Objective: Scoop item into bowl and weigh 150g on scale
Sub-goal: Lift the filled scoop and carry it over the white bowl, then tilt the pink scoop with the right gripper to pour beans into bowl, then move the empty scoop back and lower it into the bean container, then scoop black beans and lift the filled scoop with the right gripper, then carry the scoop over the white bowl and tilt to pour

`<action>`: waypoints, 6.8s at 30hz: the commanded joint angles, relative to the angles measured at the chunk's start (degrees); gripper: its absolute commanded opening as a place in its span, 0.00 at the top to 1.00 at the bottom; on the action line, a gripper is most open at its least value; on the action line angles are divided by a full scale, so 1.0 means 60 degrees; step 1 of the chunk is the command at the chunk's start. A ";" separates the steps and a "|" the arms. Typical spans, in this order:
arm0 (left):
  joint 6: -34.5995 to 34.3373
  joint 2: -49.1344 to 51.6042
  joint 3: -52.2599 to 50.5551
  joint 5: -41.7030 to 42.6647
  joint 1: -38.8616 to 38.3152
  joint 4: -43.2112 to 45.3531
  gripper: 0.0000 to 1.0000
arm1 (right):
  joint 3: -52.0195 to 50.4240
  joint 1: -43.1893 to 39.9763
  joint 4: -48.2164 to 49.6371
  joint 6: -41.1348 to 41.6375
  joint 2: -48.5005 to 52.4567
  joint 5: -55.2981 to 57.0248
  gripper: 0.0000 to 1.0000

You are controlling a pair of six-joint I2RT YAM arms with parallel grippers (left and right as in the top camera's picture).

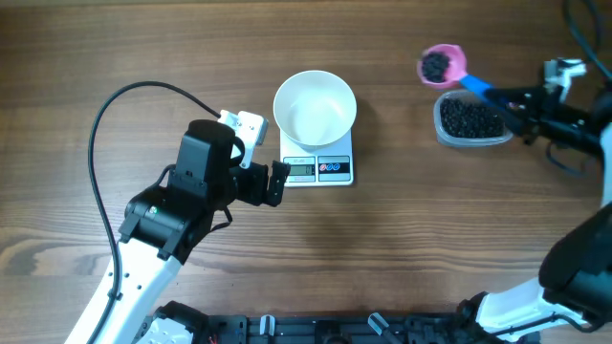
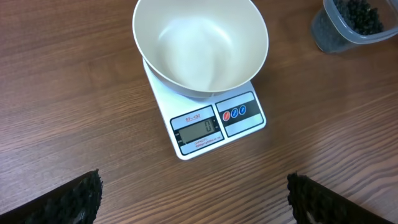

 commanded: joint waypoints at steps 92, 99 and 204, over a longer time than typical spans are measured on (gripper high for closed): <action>-0.0084 0.0022 0.0047 -0.0095 -0.0029 -0.0004 0.00 | -0.0645 0.2922 0.2426 0.1042 -0.0681 1.1158 0.96; -0.0084 0.0022 0.0047 -0.0095 -0.0029 -0.0004 0.00 | -0.0645 0.2874 0.2167 0.1027 -0.0721 1.0724 0.96; -0.0084 0.0022 0.0047 -0.0095 -0.0025 -0.0004 0.00 | -0.0656 0.5876 0.3916 0.1902 -0.1045 0.4623 0.96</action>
